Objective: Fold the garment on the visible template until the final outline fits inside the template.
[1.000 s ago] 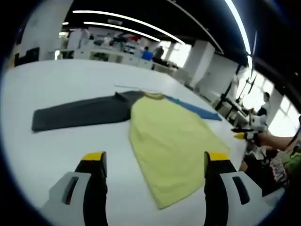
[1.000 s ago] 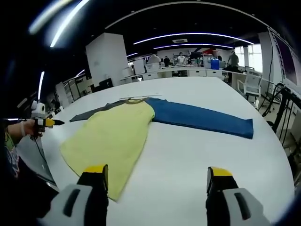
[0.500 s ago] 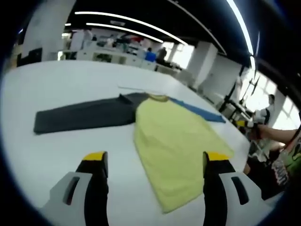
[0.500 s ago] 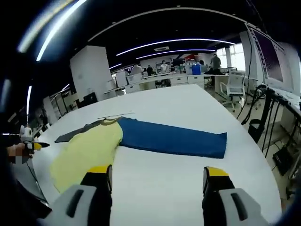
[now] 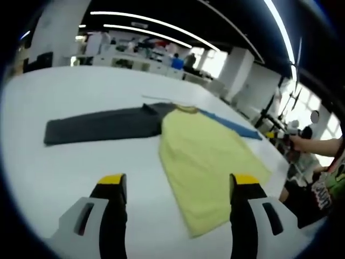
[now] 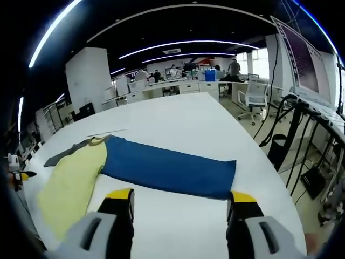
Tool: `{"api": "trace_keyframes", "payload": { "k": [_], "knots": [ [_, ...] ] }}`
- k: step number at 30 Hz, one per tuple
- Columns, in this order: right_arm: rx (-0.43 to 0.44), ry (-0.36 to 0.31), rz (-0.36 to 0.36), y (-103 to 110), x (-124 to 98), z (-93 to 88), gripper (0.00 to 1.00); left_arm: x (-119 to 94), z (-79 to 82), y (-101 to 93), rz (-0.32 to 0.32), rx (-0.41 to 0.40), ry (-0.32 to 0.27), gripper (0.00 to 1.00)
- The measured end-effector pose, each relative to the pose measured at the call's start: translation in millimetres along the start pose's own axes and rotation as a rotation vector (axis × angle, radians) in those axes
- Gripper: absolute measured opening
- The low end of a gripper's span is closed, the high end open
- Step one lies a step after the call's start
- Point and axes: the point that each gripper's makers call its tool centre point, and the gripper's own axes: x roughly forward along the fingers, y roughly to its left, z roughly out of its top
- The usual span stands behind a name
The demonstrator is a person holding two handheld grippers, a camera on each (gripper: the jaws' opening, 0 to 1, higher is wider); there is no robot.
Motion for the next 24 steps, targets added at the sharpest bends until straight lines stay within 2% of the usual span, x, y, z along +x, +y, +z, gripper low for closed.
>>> {"api": "trace_keyframes", "payload": {
  "k": [4,6,8,11,14,24],
  "knots": [
    [0.025,0.000,-0.030,-8,4,-0.6,0.64,-1,-6.4,2.0,0.015,-0.015,0.004,0.73],
    [0.043,0.021,-0.063,-14,5,-4.2,0.59,-2,-10.2,2.1,0.020,-0.025,0.011,0.73],
    [0.045,0.023,-0.061,-15,7,-3.9,0.55,-4,-12.4,1.8,0.025,-0.030,0.014,0.73],
    [0.074,0.006,-0.081,-20,10,-1.3,0.57,-5,-14.4,2.8,0.034,-0.040,0.015,0.72],
    [0.075,0.020,-0.098,-24,16,-4.4,0.52,-8,-16.7,3.2,0.040,-0.041,0.023,0.72],
    [0.118,0.036,-0.121,-33,28,-9.5,0.49,-15,-20.9,10.1,0.067,-0.050,0.046,0.70]
  ]
}}
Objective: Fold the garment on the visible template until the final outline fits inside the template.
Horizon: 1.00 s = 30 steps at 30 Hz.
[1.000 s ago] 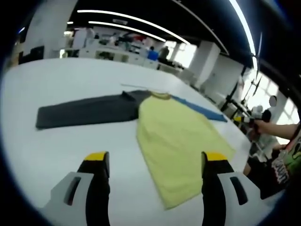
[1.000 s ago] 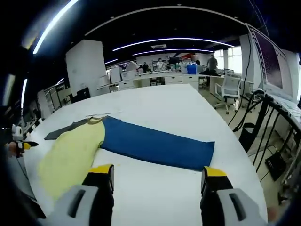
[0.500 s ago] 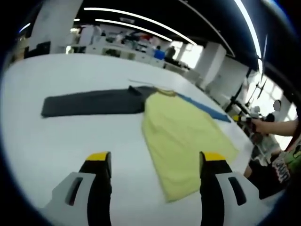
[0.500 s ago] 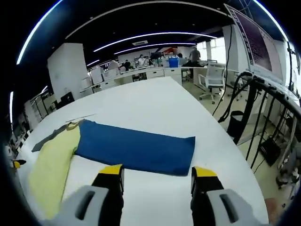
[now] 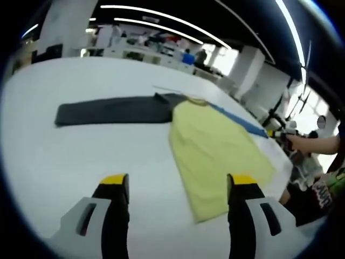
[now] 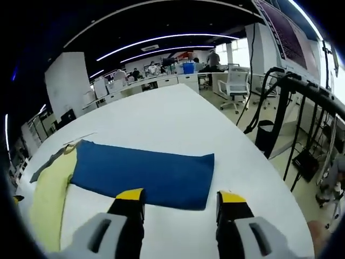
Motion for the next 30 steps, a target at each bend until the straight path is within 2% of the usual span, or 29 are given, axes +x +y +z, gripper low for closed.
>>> {"api": "trace_keyframes", "payload": {
  "k": [3,8,11,13,15,16,22,24,30],
  "knots": [
    [0.018,0.001,-0.006,-4,2,-0.4,0.42,0,1.7,1.1,0.004,-0.002,-0.004,0.69],
    [0.042,0.002,-0.008,-8,3,-1.9,0.41,1,0.8,-0.4,0.003,-0.007,-0.003,0.68],
    [0.023,0.004,-0.030,-13,2,-1.9,0.31,2,-2.4,-2.5,0.001,-0.003,0.005,0.67],
    [0.069,0.008,-0.009,-10,2,-1.9,0.25,2,-4.7,-3.0,0.006,0.012,0.012,0.67],
    [0.055,0.011,-0.008,-9,3,-2.8,0.20,3,-4.9,-3.9,0.001,0.000,0.008,0.66],
    [0.035,0.010,-0.020,-11,3,-2.6,0.18,3,-5.3,-4.1,-0.001,-0.009,0.008,0.66],
    [0.044,0.020,-0.056,-18,2,-3.2,0.03,3,-3.6,-3.0,0.009,0.003,0.008,0.63],
    [0.058,0.010,-0.050,-17,2,-0.2,0.00,3,-2.1,-3.4,0.006,-0.001,0.000,0.61],
    [0.014,0.010,-0.053,-13,-1,5.9,0.00,4,-2.5,-4.3,0.000,-0.011,0.001,0.60]
  ]
}}
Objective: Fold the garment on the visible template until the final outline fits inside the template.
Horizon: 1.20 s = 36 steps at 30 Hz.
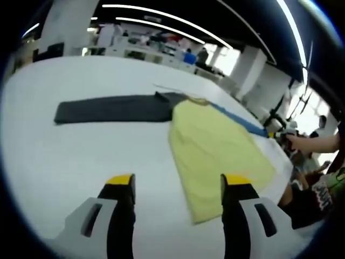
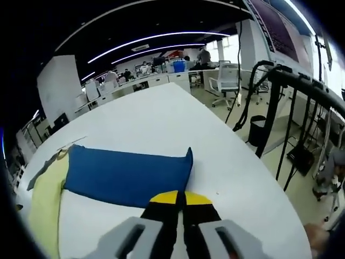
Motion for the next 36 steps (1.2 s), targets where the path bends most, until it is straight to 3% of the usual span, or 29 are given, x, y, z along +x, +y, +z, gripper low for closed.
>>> {"api": "trace_keyframes", "payload": {
  "k": [7,11,15,28,36],
  "knots": [
    [-0.007,-0.028,0.047,17,-1,17.5,0.00,2,-0.5,-1.9,-0.011,-0.030,-0.009,0.57],
    [-0.011,-0.036,0.098,40,0,25.5,0.00,3,-0.8,-3.6,-0.018,-0.036,-0.018,0.57],
    [-0.033,-0.045,0.145,66,2,33.6,0.00,4,-0.8,-3.1,-0.021,-0.040,-0.026,0.57],
    [0.016,-0.081,0.324,153,19,56.5,0.00,0,9.7,6.3,-0.010,-0.091,-0.108,0.58],
    [0.036,-0.068,0.436,208,30,58.9,0.00,5,8.2,2.8,-0.033,-0.078,-0.109,0.59]
  ]
}}
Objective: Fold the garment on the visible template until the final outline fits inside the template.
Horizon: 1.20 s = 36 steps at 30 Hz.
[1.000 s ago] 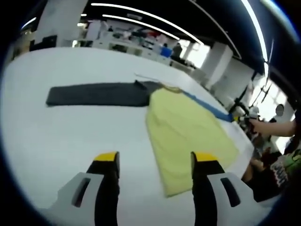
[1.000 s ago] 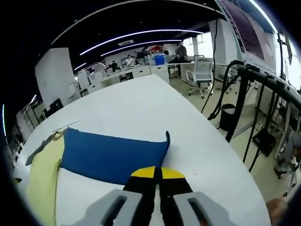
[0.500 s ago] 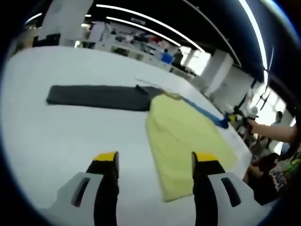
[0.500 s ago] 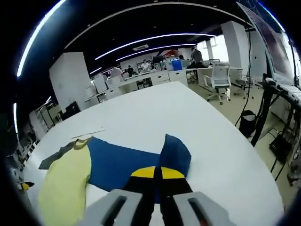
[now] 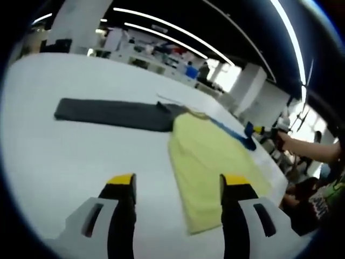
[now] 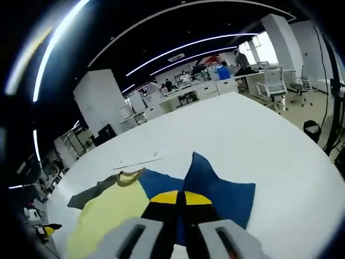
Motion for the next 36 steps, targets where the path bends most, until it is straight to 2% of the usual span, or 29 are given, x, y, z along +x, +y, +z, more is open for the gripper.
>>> {"api": "trace_keyframes", "payload": {
  "k": [18,31,36],
  "knots": [
    [-0.073,0.081,0.210,117,57,-15.1,0.00,-1,8.6,5.1,-0.002,-0.028,-0.051,0.58],
    [-0.088,0.106,0.329,189,87,-21.4,0.00,-6,16.7,7.6,0.007,-0.033,-0.073,0.57],
    [-0.106,0.121,0.363,210,97,-26.2,0.00,-7,17.8,9.1,0.009,-0.028,-0.072,0.56]
  ]
}}
